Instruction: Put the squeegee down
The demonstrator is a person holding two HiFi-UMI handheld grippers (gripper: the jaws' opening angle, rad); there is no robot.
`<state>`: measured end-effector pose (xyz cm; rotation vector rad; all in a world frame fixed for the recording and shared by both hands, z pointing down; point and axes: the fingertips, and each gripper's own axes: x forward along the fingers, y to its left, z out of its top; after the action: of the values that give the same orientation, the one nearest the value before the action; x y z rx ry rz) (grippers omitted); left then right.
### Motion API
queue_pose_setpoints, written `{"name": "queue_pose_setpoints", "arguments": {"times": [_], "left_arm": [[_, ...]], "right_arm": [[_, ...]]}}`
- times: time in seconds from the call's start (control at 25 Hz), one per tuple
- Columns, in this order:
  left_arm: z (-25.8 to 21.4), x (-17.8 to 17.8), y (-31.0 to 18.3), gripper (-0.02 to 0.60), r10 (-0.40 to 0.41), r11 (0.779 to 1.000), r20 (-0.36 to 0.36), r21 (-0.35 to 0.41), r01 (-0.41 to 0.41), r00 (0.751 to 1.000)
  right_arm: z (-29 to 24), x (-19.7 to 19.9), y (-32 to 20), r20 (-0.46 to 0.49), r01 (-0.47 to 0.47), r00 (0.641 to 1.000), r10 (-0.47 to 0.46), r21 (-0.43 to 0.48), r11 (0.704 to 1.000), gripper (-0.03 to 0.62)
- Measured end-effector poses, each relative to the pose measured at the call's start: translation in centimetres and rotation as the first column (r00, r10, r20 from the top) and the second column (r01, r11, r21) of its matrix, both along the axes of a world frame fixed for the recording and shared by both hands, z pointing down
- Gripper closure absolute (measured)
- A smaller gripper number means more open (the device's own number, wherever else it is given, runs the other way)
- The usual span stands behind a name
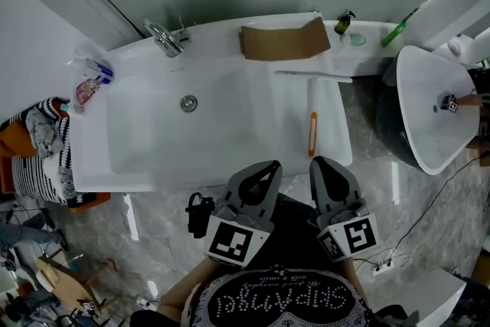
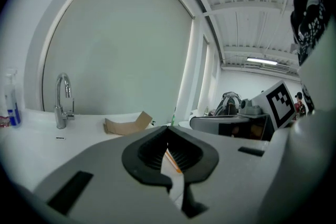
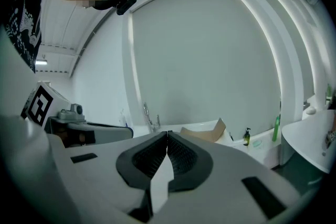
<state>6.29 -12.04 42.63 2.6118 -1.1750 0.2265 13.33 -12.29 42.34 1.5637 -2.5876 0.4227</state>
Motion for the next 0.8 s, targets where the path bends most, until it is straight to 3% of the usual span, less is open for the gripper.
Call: {"name": "queue_pose_setpoints", "arguments": {"times": [0.2, 0.8], "left_arm": [[-0.2, -1.3, 1.0, 0.577, 0.049, 0.998, -0.001, -0.029, -0.049, 0.999], [0.0, -3.2, 4.1, 0.577, 0.196, 0.981, 0.035, 0.002, -0.196, 0.980]], "right_arm": [[0.7, -1.4, 1.6, 0.022, -0.035, 0.999, 0.037, -0.060, 0.998, 0.572], [1.1, -5.7, 4.2, 0.026, -0.040, 0.999, 0.042, -0.044, 0.998, 0.572]]}}
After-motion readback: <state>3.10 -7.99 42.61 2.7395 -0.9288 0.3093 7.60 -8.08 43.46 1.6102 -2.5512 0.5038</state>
